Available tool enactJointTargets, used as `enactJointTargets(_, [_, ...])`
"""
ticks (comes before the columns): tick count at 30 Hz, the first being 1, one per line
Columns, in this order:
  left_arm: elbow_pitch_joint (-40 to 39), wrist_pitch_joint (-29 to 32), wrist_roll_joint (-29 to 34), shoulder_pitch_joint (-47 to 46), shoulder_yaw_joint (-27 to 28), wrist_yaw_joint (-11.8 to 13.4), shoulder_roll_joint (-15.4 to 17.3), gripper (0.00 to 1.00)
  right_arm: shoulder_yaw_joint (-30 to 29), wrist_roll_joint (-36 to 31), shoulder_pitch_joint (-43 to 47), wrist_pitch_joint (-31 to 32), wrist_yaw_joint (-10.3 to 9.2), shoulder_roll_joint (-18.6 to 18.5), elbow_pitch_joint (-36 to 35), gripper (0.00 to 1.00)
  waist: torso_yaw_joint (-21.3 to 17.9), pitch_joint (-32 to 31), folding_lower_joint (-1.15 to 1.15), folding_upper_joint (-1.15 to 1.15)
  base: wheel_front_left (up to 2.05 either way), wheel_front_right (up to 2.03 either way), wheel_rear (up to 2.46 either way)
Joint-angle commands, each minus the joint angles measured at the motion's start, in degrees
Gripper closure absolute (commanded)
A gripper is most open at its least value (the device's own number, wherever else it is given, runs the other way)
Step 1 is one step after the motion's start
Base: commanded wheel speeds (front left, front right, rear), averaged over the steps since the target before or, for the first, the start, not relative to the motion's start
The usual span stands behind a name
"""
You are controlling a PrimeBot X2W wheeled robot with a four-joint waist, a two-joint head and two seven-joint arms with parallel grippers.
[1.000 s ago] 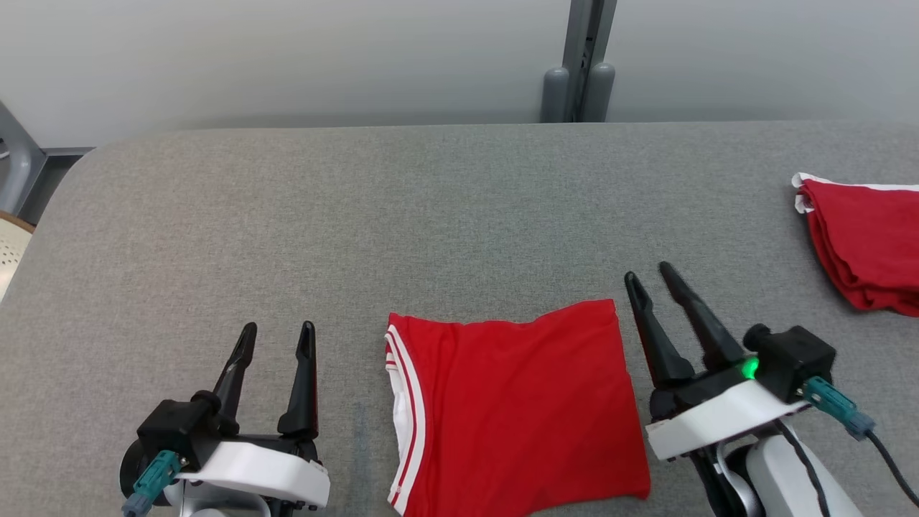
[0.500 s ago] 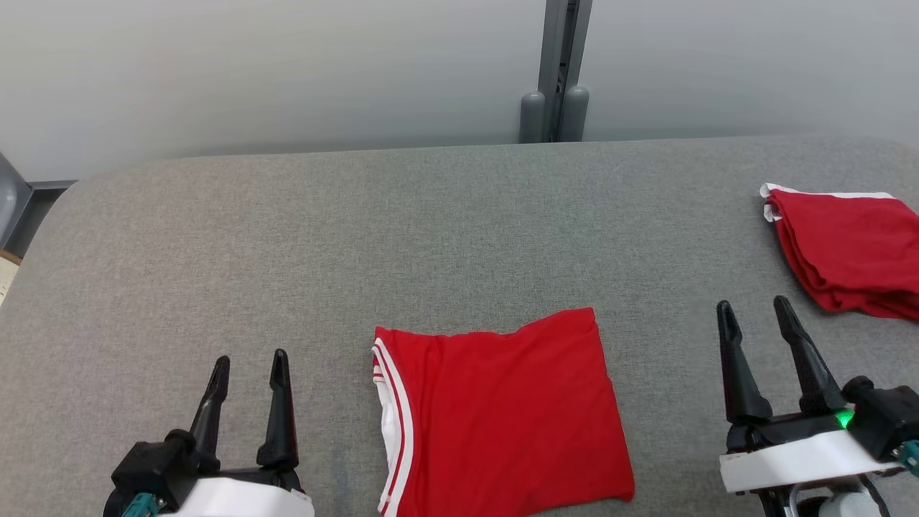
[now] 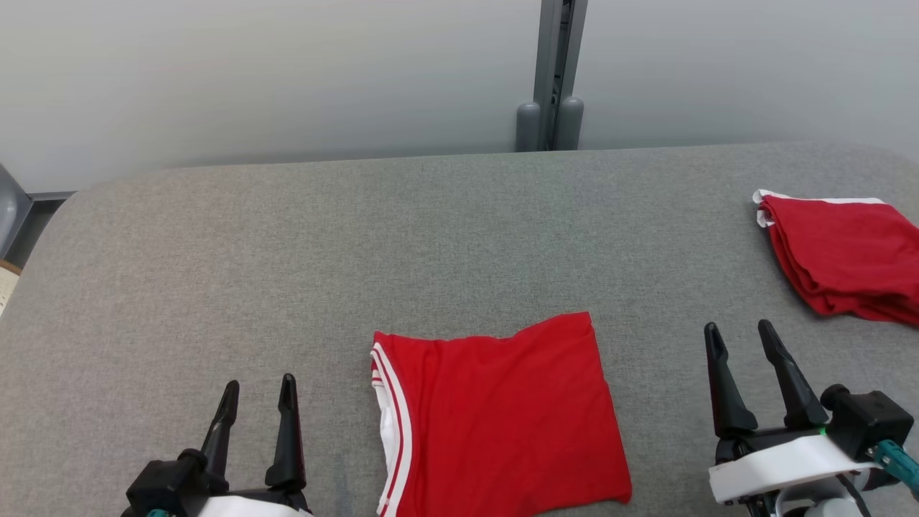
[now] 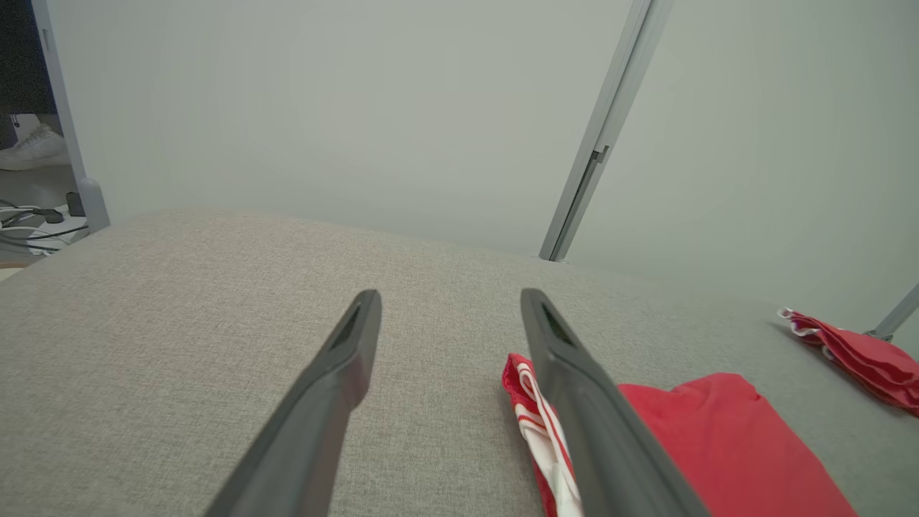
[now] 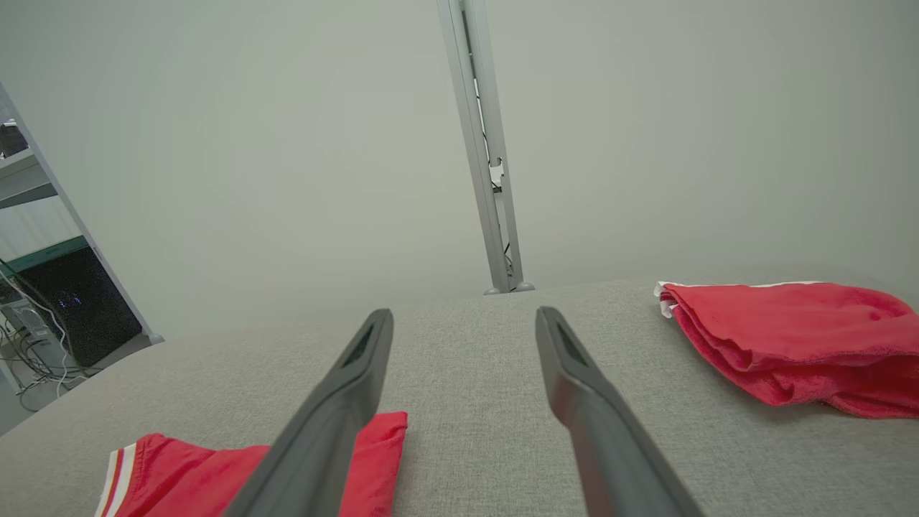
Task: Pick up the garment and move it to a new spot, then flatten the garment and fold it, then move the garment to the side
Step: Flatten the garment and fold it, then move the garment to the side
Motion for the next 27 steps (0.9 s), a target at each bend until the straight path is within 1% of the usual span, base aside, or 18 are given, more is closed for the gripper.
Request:
enactJointTargets(1, [0.25, -0.23, 0.57, -0.25, 0.27, -0.35, 0.03, 0.00, 0.28, -0.57, -0.68, -0.03, 0.01, -0.21, 0.70, 0.00, 0.09, -0.06, 0.00, 0.00, 0.00, 0.00, 0.00])
enactJointTargets(11, [1.57, -0.23, 1.68, -0.25, 0.97, -1.60, -0.84, 0.00, 1.33, -0.77, -1.34, -0.03, 0.01, -0.23, 2.72, 0.00, 0.38, -0.47, 0.00, 0.00, 0.00, 0.00, 0.00])
enactJointTargets(20, [1.73, -0.23, 2.32, -0.55, 1.40, -2.10, -1.24, 0.00, 1.60, -1.16, -1.54, -0.03, 0.01, -0.23, 3.46, 0.00, 0.31, -0.29, 0.00, 0.00, 0.00, 0.00, 0.00])
enactJointTargets(23, [1.88, -0.23, 2.40, -0.73, 1.59, -2.24, -1.32, 0.00, 1.52, -1.09, -1.67, -0.03, 0.01, -0.23, 3.77, 0.00, 0.36, -0.29, 0.00, 0.00, 0.00, 0.00, 0.00])
enactJointTargets(27, [1.92, -0.23, 2.74, -0.73, 1.60, -2.29, -1.52, 0.00, -0.14, -1.56, -1.83, 0.89, 0.01, -0.25, 6.04, 0.00, 0.50, -0.28, 0.00, 0.00, 0.00, 0.00, 0.00])
